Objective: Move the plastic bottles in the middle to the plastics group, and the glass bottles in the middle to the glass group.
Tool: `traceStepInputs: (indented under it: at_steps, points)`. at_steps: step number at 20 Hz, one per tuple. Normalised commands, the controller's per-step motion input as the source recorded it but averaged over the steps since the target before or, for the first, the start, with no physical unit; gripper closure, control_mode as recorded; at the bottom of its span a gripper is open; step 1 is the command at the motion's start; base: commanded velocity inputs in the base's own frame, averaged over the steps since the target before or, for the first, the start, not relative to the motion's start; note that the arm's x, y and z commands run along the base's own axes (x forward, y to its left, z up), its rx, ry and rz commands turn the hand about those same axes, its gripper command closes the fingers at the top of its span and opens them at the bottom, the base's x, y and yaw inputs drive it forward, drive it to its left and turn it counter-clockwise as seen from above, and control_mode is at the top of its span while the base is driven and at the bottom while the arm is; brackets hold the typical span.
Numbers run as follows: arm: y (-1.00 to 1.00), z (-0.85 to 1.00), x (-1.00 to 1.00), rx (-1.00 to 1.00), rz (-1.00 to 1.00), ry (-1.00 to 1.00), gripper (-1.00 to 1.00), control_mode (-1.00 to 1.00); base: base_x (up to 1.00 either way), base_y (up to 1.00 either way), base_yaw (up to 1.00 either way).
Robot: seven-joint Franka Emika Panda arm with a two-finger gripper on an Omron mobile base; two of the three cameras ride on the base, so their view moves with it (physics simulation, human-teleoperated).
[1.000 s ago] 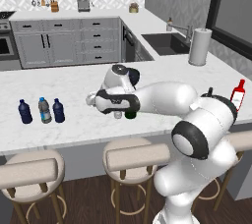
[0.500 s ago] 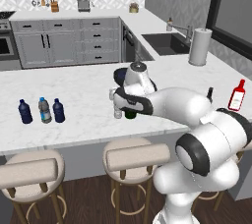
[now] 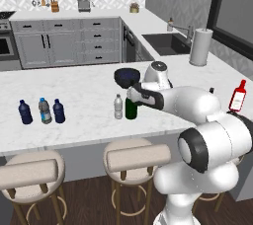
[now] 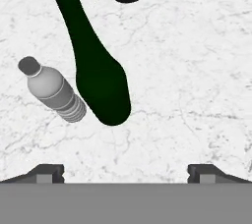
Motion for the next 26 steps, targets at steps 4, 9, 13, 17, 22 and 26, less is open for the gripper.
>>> traceStepInputs:
  at_steps: [4,9,13,17,22,26]
  points:
    - [-0.28,-0.16,0.56,-0.03,0.18,0.13,-1.00,-1.00,0.00,0.00,0.00]
    - [0.02,0.00,0.07,0.00,0.14,0.01,-1.00,-1.00,0.00,0.00,0.00]
    - [0.33,0.00,0.03,-0.01,0.02,-0.12,-1.00,-1.00,0.00,0.00,0.00]
    - [0.31,0.00,0.17,-0.04,0.00,-0.14,-1.00,-1.00,0.00,0.00,0.00]
    - [0.04,-0.05,0.01,-0.01,0.00,-0.13,-1.00,-1.00,0.00,0.00,0.00]
    - [0.06,-0.01,0.00,-0.02,0.00,-0.10,-1.00,-1.00,0.00,0.00,0.00]
